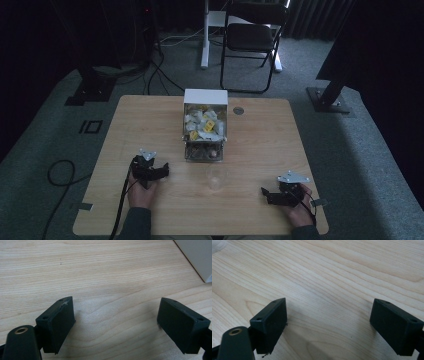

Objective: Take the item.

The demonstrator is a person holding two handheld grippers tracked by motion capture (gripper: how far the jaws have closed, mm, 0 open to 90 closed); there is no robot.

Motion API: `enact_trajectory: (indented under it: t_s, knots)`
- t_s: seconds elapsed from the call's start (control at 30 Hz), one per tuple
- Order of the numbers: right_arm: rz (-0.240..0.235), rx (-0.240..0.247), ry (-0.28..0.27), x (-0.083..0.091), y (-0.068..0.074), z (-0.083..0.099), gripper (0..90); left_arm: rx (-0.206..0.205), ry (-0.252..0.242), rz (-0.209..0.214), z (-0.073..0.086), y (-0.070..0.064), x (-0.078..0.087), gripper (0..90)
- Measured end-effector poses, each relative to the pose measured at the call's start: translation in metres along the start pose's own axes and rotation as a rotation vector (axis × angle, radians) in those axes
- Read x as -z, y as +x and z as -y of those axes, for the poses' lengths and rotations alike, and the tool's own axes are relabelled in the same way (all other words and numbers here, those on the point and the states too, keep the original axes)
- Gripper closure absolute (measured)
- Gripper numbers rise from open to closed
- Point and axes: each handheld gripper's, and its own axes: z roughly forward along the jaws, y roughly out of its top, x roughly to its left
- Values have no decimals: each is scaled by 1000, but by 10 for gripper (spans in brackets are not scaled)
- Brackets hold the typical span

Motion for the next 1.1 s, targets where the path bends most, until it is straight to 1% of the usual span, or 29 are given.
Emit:
enact_trajectory:
  t_s: [0.13, 0.23, 0.33, 0.5, 0.57, 0.63, 0.8, 0.9, 0.93, 1.03, 1.1]
  knots:
    - [0, 0, 0, 0, 0, 0, 140, -11, 4, 7, 2, 1, 3, 163]
    - [0, 0, 0, 0, 0, 0, 140, -21, 17, 21, 1, 3, 5, 217]
    - [0, 0, 0, 0, 0, 0, 140, -41, 33, 35, 0, 4, 6, 219]
    - [0, 0, 0, 0, 0, 0, 140, -54, 36, 50, -1, 4, 7, 234]
    - [0, 0, 0, 0, 0, 0, 140, -63, 32, 62, -1, 5, 8, 279]
    - [0, 0, 0, 0, 0, 0, 140, -64, 31, 65, 0, 5, 8, 318]
    - [0, 0, 0, 0, 0, 0, 140, -80, 47, 75, -1, 1, 12, 400]
    - [0, 0, 0, 0, 0, 0, 140, -91, 51, 79, -2, -1, 13, 404]
    - [0, 0, 0, 0, 0, 0, 140, -97, 45, 80, -3, -3, 14, 405]
    - [0, 0, 0, 0, 0, 0, 140, -94, 39, 89, -4, -4, 17, 405]
    - [0, 0, 0, 0, 0, 0, 140, -91, 29, 104, -5, -5, 20, 404]
